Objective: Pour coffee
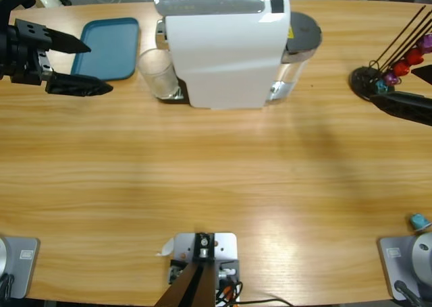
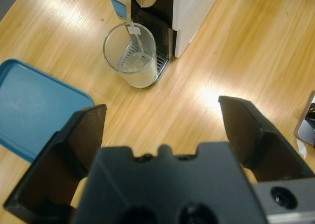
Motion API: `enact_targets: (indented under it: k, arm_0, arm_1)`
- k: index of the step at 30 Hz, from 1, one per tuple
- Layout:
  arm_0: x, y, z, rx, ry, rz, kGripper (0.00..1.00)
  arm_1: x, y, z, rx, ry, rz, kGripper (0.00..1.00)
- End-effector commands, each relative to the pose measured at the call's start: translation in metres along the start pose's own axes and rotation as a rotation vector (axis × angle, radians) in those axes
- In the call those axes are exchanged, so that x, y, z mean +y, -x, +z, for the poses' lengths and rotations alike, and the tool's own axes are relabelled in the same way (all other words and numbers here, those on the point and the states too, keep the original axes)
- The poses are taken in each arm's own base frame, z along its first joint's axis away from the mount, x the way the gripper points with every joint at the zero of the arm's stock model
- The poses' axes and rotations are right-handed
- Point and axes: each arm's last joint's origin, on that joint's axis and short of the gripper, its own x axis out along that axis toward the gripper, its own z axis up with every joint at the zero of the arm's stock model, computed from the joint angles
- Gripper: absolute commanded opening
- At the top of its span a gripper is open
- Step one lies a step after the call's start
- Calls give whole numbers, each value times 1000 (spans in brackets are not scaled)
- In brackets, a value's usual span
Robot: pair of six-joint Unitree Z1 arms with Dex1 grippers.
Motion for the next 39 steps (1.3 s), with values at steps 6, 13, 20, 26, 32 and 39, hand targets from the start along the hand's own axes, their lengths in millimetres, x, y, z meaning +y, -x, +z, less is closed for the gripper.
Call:
enact_targets:
  k: [6, 13, 20, 26, 32, 39]
  arm_0:
    - [-8, 2, -10, 1, -12, -27, 1000]
    - [-9, 2, -10, 0, -12, -27, 1000]
    - [-10, 5, -13, -4, -13, -24, 1000]
    - [-10, -3, -18, -9, -16, -23, 1000]
    - [-6, -9, -16, -15, -16, -16, 1000]
    - [-4, -11, -12, -37, -20, -6, 1000]
  arm_1:
    - [0, -1, -12, 6, 1, 7, 1000]
    - [0, -1, -12, 5, 1, 6, 1000]
    - [0, -1, -13, 8, 2, 8, 1000]
    - [0, -1, -13, 11, 3, 7, 1000]
    - [0, -4, -13, 21, 3, 4, 1000]
    - [0, -4, -13, 20, 3, 1, 1000]
